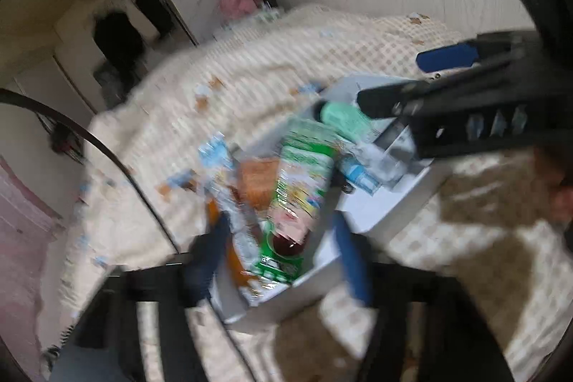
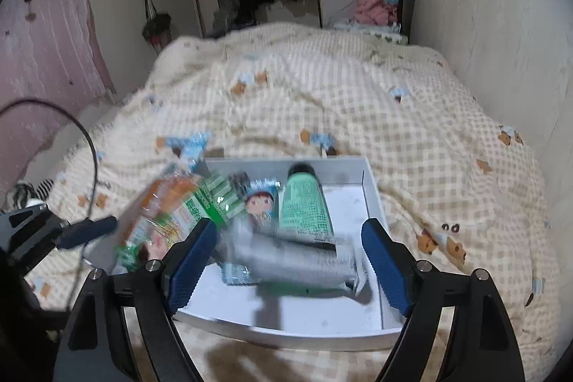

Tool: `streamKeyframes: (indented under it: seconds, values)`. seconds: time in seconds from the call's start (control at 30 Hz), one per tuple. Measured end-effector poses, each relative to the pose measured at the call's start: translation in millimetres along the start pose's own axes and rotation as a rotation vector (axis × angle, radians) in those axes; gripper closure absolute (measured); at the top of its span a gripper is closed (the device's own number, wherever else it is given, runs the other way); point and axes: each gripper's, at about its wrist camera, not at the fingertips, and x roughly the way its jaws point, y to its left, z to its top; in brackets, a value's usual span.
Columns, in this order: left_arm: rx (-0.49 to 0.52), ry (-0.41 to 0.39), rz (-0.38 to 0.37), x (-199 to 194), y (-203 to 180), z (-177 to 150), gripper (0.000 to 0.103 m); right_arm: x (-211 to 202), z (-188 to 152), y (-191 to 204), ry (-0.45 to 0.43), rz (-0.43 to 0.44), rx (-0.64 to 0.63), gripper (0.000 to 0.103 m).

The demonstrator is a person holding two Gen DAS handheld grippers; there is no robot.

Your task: Organize objects

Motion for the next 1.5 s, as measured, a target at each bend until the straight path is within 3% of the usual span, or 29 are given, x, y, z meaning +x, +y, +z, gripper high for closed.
streamKeyframes:
  seconds: [0.07, 0.23, 0.3, 0.33, 0.47, 0.53, 0.63, 0.7, 0.9, 1.03, 1.5]
  values:
    - [0.029, -0.058, 0.01, -17, -1, -3, 0.021, -15, 3, -1, -0.02, 0.045, 0.009, 0.019]
    - [0.002, -0.106, -0.032, -52, 7, -6, 0.021, -71, 6, 1, -0.074, 0.182, -0.023, 0.018]
    - [-0.021, -0.132, -0.062, -68, 12, -9, 0.021, -91, 3, 4, -0.07, 0.255, -0.051, 0.001]
    - [-0.04, -0.144, -0.086, -78, 14, -12, 0.02, -99, 0, 6, -0.074, 0.27, -0.069, 0.002]
    - [-0.153, -0.175, -0.19, -99, 19, -18, 0.009, -125, -25, 18, -0.099, 0.269, -0.161, 0.002]
    - [-0.205, -0.249, -0.231, -109, 19, -25, 0.001, -125, -40, 18, -0.11, 0.261, -0.146, 0.001]
    - [-0.216, -0.31, -0.188, -115, 12, -34, 0.001, -121, -55, 9, -0.141, 0.255, -0.088, 0.001]
    - [-0.233, -0.317, -0.141, -113, 9, -41, 0.001, -123, -63, -3, -0.171, 0.259, -0.041, 0.001]
    - [-0.25, -0.276, -0.109, -97, 2, -47, 0.001, -122, -79, -12, -0.195, 0.274, 0.001, 0.001]
    - [-0.239, -0.26, -0.11, -92, -2, -49, 0.001, -116, -89, -1, -0.143, 0.258, -0.049, 0.001]
    - [-0.227, -0.232, -0.123, -87, -5, -53, 0.001, -120, -93, -7, -0.16, 0.264, -0.033, 0.001]
